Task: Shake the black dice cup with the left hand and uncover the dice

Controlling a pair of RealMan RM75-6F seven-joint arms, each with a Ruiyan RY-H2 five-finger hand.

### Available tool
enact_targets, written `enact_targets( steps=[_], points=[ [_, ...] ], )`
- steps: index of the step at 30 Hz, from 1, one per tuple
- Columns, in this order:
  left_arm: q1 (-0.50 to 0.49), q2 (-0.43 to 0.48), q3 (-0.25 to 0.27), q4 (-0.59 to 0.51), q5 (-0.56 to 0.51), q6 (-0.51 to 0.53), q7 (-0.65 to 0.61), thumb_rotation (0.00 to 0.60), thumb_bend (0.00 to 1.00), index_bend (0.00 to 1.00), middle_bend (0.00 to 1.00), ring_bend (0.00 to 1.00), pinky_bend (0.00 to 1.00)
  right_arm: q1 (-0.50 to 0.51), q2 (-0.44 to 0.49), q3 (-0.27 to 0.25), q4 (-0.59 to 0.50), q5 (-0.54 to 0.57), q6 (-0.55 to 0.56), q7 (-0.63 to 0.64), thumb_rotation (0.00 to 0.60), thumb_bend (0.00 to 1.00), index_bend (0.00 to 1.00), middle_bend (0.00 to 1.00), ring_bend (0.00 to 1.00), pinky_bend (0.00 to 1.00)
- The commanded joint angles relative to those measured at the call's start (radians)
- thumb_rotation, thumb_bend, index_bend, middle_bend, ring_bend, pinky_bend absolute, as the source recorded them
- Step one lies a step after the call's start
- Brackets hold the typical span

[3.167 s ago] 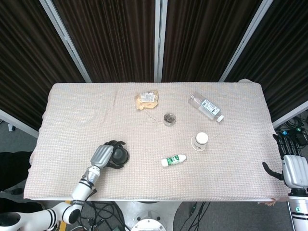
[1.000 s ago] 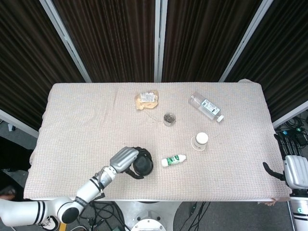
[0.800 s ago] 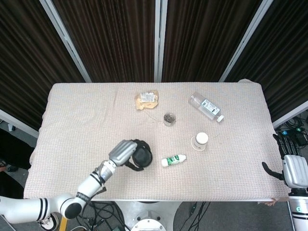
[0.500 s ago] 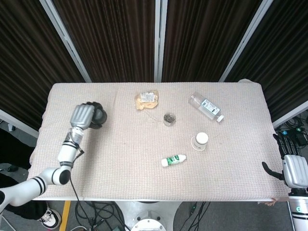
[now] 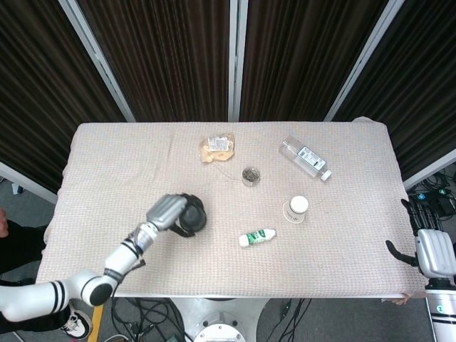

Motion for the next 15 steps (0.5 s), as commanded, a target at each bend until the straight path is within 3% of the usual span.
enact_targets(
  steps=[1,6,10,15],
  points=[
    [0.024,0.049,0.013,0.01,0.051,0.033,-0.068,0.6,0.2,0.41,0.42,0.31,0.38,0.001,0.0,0.002,-0.001,0.001,0.0,0.0,0.6,0.17,0.0,0.0,0.0,0.0],
    [0.005,-0.016,-0.046,0.233,-0.075,0.133,0.098,0.6,0.21,0.41,0.42,0.31,0.38,0.001,0.002,0.002,-0.005,0.0,0.002,-0.004,0.6,0.17,0.0,0.0,0.0,0.0],
    [-0.025,-0.051,-0.084,0.389,-0.167,0.149,0.192,0.6,0.21,0.41,0.42,0.31,0.38,-0.002,0.004,0.003,-0.008,0.0,0.008,-0.004,0.6,0.17,0.0,0.0,0.0,0.0],
    [-0.03,-0.06,-0.098,0.423,-0.212,0.172,0.236,0.6,0.21,0.41,0.42,0.31,0.38,-0.006,0.005,0.003,-0.011,-0.007,0.021,-0.006,0.6,0.17,0.0,0.0,0.0,0.0]
  ],
)
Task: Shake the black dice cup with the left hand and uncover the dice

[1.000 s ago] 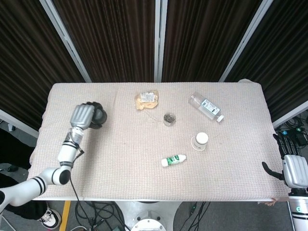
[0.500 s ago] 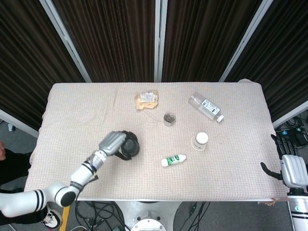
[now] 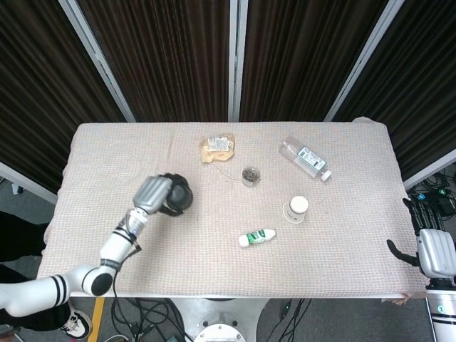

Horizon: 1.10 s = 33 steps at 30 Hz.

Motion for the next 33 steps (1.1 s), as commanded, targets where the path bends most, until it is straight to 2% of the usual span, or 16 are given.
enact_targets(
  steps=[1,7,10,14,17,18,20,21,22,23,24,26,28,33],
  points=[
    [-0.016,-0.027,-0.042,0.153,-0.094,0.064,0.095,0.6,0.21,0.41,0.42,0.31,0.38,-0.001,0.0,0.0,-0.002,-0.003,0.004,-0.002,0.6,0.17,0.0,0.0,0.0,0.0],
    [-0.028,0.013,-0.054,0.033,-0.069,0.075,0.094,0.6,0.2,0.41,0.42,0.31,0.37,-0.001,-0.001,-0.002,-0.001,-0.002,0.001,-0.004,0.6,0.17,0.0,0.0,0.0,0.0],
    [-0.048,0.033,-0.086,-0.028,-0.043,0.119,0.115,0.6,0.2,0.41,0.42,0.31,0.37,-0.001,-0.001,0.001,-0.001,0.001,0.001,-0.003,0.6,0.17,0.0,0.0,0.0,0.0],
    [-0.048,0.04,-0.131,-0.108,0.019,0.234,0.097,0.6,0.2,0.41,0.42,0.3,0.37,0.0,-0.004,-0.001,0.003,0.004,-0.007,-0.001,0.6,0.17,0.0,0.0,0.0,0.0],
    [-0.027,0.029,-0.123,-0.12,0.017,0.251,0.042,0.6,0.2,0.41,0.42,0.31,0.37,0.002,-0.005,-0.001,0.007,0.006,-0.012,0.001,0.6,0.17,0.0,0.0,0.0,0.0],
    [-0.023,0.027,-0.104,-0.111,0.002,0.225,0.036,0.6,0.2,0.41,0.42,0.31,0.37,0.002,-0.005,-0.001,0.007,0.006,-0.013,0.001,0.6,0.17,0.0,0.0,0.0,0.0],
    [-0.027,0.035,-0.032,-0.076,-0.035,0.109,0.055,0.6,0.2,0.41,0.42,0.3,0.37,0.003,-0.005,-0.001,0.006,0.005,-0.013,0.0,0.6,0.17,0.0,0.0,0.0,0.0],
    [-0.039,0.047,0.024,-0.048,-0.071,-0.004,0.078,0.6,0.2,0.41,0.42,0.3,0.37,0.004,-0.005,-0.002,0.005,0.004,-0.014,-0.001,0.6,0.17,0.0,0.0,0.0,0.0],
    [-0.051,0.058,0.058,-0.029,-0.113,-0.094,0.09,0.6,0.2,0.4,0.42,0.3,0.37,0.004,-0.005,-0.002,0.004,0.004,-0.014,-0.002,0.6,0.17,0.0,0.0,0.0,0.0],
    [-0.072,0.071,0.085,-0.007,-0.172,-0.195,0.1,0.6,0.2,0.4,0.42,0.3,0.37,0.004,-0.006,-0.002,0.003,0.002,-0.013,-0.002,0.6,0.17,0.0,0.0,0.0,0.0],
    [-0.086,0.077,0.089,0.007,-0.21,-0.239,0.099,0.6,0.2,0.4,0.42,0.3,0.37,0.004,-0.006,-0.002,0.003,0.002,-0.012,-0.002,0.6,0.17,0.0,0.0,0.0,0.0],
    [-0.102,0.08,0.061,0.018,-0.252,-0.239,0.084,0.6,0.2,0.4,0.42,0.31,0.37,0.003,-0.007,-0.003,0.003,0.002,-0.012,-0.003,0.6,0.17,0.0,0.0,0.0,0.0],
    [-0.103,0.089,0.009,-0.008,-0.237,-0.159,0.064,0.6,0.2,0.41,0.42,0.31,0.37,0.003,-0.005,-0.001,0.002,0.006,-0.013,-0.004,0.6,0.17,0.0,0.0,0.0,0.0],
    [-0.084,0.121,-0.133,-0.138,-0.075,0.146,0.01,0.6,0.2,0.41,0.42,0.31,0.37,0.003,-0.001,-0.001,-0.003,0.002,-0.008,-0.004,0.6,0.17,0.0,0.0,0.0,0.0]
  ],
)
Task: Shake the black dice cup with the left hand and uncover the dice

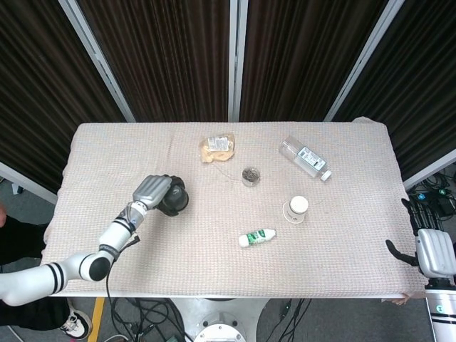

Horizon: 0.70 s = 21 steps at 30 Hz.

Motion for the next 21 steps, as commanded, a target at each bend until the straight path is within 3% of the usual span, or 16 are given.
enact_targets(
  steps=[1,4,8,10,14,16,18,21],
  points=[
    [-0.01,0.058,-0.131,-0.112,0.099,0.435,-0.062,0.6,0.2,0.41,0.42,0.31,0.37,-0.001,0.0,-0.002,-0.001,-0.002,0.0,-0.002,0.6,0.17,0.0,0.0,0.0,0.0],
    [0.005,0.078,-0.154,-0.182,0.181,0.533,-0.07,0.6,0.2,0.41,0.42,0.31,0.37,0.0,-0.001,-0.002,0.0,-0.001,-0.001,-0.002,0.6,0.17,0.0,0.0,0.0,0.0],
    [0.026,0.087,-0.1,-0.203,0.208,0.526,-0.069,0.6,0.2,0.41,0.42,0.31,0.37,0.003,-0.003,-0.003,0.0,-0.002,-0.006,-0.003,0.6,0.17,0.0,0.0,0.0,0.0],
    [0.024,0.09,-0.045,-0.178,0.179,0.442,-0.061,0.6,0.2,0.41,0.42,0.31,0.37,0.004,-0.004,-0.003,0.002,0.0,-0.01,-0.004,0.6,0.17,0.0,0.0,0.0,0.0],
    [-0.004,0.087,0.111,-0.091,0.089,0.164,-0.022,0.6,0.2,0.41,0.42,0.31,0.38,0.007,-0.011,-0.005,0.009,0.006,-0.022,-0.005,0.6,0.17,0.0,0.0,0.0,0.0],
    [-0.019,0.069,0.161,-0.047,0.059,0.06,-0.022,0.6,0.2,0.41,0.42,0.31,0.38,0.009,-0.014,-0.007,0.012,0.007,-0.029,-0.006,0.6,0.17,0.0,0.0,0.0,0.0],
    [-0.039,0.051,0.19,-0.003,0.031,-0.017,-0.022,0.6,0.2,0.41,0.42,0.31,0.37,0.011,-0.016,-0.007,0.015,0.009,-0.034,-0.005,0.6,0.17,0.0,0.0,0.0,0.0],
    [-0.053,0.054,0.172,0.003,0.01,-0.027,-0.037,0.6,0.2,0.41,0.42,0.31,0.37,0.012,-0.015,-0.006,0.015,0.011,-0.035,-0.003,0.6,0.17,0.0,0.0,0.0,0.0]
  ],
)
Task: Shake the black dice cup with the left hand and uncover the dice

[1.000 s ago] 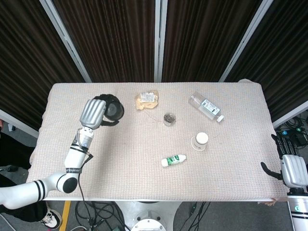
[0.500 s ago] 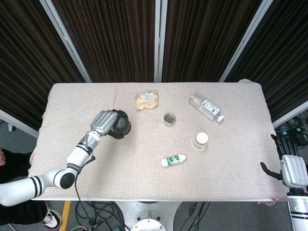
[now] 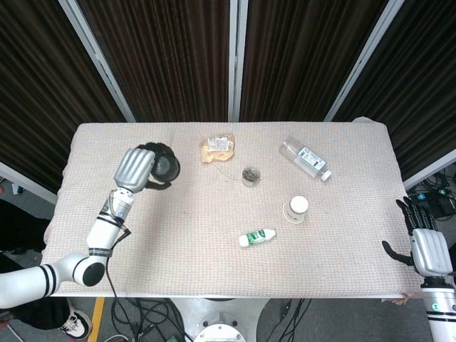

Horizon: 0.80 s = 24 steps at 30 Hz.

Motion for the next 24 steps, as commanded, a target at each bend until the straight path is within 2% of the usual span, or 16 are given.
enact_targets(
  steps=[1,6,8,11,15,17,19,22,24],
  points=[
    [-0.045,0.003,0.106,0.071,-0.074,-0.373,-0.006,0.6,0.2,0.41,0.42,0.31,0.37,0.0,0.001,0.002,0.001,0.003,0.0,0.002,0.6,0.17,0.0,0.0,0.0,0.0],
    [-0.011,0.028,0.031,-0.006,-0.021,-0.182,-0.029,0.6,0.2,0.41,0.42,0.3,0.37,0.0,-0.001,0.002,0.009,0.006,-0.004,0.012,0.6,0.17,0.0,0.0,0.0,0.0],
    [0.007,0.034,0.025,-0.047,0.006,-0.144,-0.054,0.6,0.2,0.41,0.42,0.31,0.37,0.002,-0.003,0.0,0.012,0.005,-0.008,0.012,0.6,0.17,0.0,0.0,0.0,0.0],
    [0.038,0.059,0.066,-0.162,0.127,-0.126,-0.101,0.6,0.2,0.4,0.42,0.31,0.37,0.002,-0.005,-0.001,0.013,0.002,-0.007,0.012,0.6,0.17,0.0,0.0,0.0,0.0],
    [0.089,0.059,0.168,-0.274,0.396,-0.054,-0.168,0.6,0.2,0.39,0.42,0.31,0.37,0.002,-0.005,-0.002,0.01,0.001,-0.005,0.007,0.6,0.17,0.0,0.0,0.0,0.0],
    [0.103,0.046,0.191,-0.267,0.445,-0.027,-0.182,0.6,0.2,0.38,0.42,0.31,0.37,0.0,-0.003,-0.004,0.01,0.0,-0.005,0.005,0.6,0.17,0.0,0.0,0.0,0.0],
    [0.112,0.03,0.187,-0.22,0.437,-0.012,-0.181,0.6,0.2,0.38,0.42,0.31,0.37,0.0,-0.001,-0.003,0.01,0.001,-0.004,0.006,0.6,0.17,0.0,0.0,0.0,0.0],
    [0.114,0.006,0.14,-0.125,0.355,-0.005,-0.17,0.6,0.2,0.38,0.42,0.3,0.37,0.0,0.0,0.0,0.01,0.007,-0.005,0.008,0.6,0.17,0.0,0.0,0.0,0.0],
    [0.104,-0.021,0.09,-0.004,0.286,0.016,-0.078,0.6,0.2,0.37,0.42,0.3,0.37,0.0,-0.001,0.002,0.012,0.012,-0.008,0.009,0.6,0.17,0.0,0.0,0.0,0.0]
  ],
)
